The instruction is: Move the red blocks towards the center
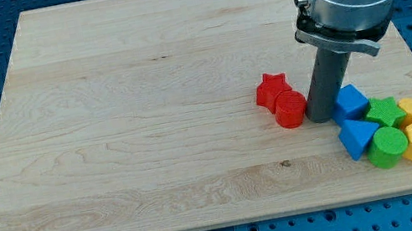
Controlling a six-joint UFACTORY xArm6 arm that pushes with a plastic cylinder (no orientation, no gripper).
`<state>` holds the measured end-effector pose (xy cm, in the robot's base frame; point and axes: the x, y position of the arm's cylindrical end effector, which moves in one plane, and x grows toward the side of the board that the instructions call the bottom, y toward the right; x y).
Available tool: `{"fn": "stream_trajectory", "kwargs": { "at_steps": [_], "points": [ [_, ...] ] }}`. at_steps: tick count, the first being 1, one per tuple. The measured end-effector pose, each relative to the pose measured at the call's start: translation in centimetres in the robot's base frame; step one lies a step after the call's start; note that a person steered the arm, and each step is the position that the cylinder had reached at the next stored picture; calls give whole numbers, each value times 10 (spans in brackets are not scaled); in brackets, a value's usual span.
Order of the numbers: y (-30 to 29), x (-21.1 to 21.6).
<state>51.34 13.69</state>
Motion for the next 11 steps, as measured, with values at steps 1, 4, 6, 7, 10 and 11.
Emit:
{"fn": "stream_trajectory", "kwargs": {
  "at_steps": [1, 4, 6, 7, 10, 11],
  "points": [
    [-8, 6],
    [-16, 25],
    [-35, -15],
    [-35, -7],
    [-60, -34],
    [-58, -36]
  ]
}}
